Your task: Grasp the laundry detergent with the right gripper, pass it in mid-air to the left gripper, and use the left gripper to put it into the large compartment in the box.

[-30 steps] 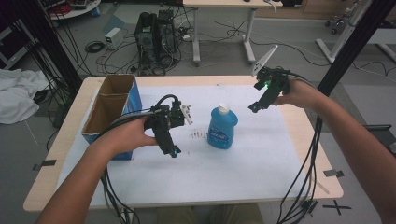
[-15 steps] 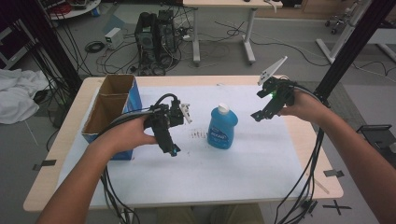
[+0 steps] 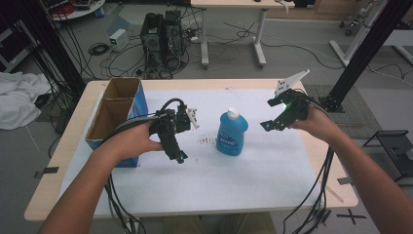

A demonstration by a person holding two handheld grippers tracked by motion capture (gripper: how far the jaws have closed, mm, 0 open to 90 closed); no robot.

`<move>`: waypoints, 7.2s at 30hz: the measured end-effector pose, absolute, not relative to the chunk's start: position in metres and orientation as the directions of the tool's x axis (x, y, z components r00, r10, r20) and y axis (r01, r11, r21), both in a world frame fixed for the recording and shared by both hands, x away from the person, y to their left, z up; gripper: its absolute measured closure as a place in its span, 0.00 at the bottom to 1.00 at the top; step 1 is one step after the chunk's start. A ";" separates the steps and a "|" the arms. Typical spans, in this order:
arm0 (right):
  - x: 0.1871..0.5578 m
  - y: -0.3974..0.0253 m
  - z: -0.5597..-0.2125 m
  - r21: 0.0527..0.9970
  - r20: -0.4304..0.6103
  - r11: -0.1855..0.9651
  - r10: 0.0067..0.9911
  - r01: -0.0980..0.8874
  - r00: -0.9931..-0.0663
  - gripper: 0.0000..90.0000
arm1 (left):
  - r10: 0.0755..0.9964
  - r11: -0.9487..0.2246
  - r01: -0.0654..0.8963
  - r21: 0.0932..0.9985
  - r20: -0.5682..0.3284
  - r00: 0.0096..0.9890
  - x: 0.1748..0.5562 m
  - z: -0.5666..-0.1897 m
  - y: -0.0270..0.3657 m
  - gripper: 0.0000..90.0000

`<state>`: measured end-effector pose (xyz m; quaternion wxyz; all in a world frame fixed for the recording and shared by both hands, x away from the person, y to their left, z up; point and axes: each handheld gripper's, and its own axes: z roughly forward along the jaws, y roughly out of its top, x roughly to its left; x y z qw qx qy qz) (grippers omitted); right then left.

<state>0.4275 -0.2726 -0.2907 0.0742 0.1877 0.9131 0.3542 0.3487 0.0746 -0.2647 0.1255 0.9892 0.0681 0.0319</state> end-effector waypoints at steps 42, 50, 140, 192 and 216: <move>0.400 -0.264 -0.372 0.889 0.079 0.386 0.401 0.247 -0.913 0.01 | 0.157 -0.959 0.143 0.246 0.038 0.987 0.355 -0.274 0.076 0.15; 0.403 -0.253 -0.380 0.883 0.102 0.386 0.397 0.267 -0.912 0.01 | 0.158 -0.956 0.144 0.254 0.034 0.987 0.355 -0.275 0.077 0.15; 0.415 -0.206 -0.401 0.903 0.067 0.374 0.366 0.213 -0.928 0.38 | 0.173 -0.955 0.160 0.251 0.031 0.984 0.356 -0.277 0.084 0.15; 0.377 -0.207 -0.354 0.884 0.080 0.463 -0.019 0.062 -0.997 0.48 | -0.006 -0.965 -0.017 0.262 0.043 0.999 0.363 -0.217 0.001 0.15; 0.377 -0.168 -0.350 0.862 0.049 0.507 -0.081 0.002 -0.996 0.49 | -0.033 -0.970 -0.041 0.241 0.035 0.999 0.361 -0.218 -0.018 0.15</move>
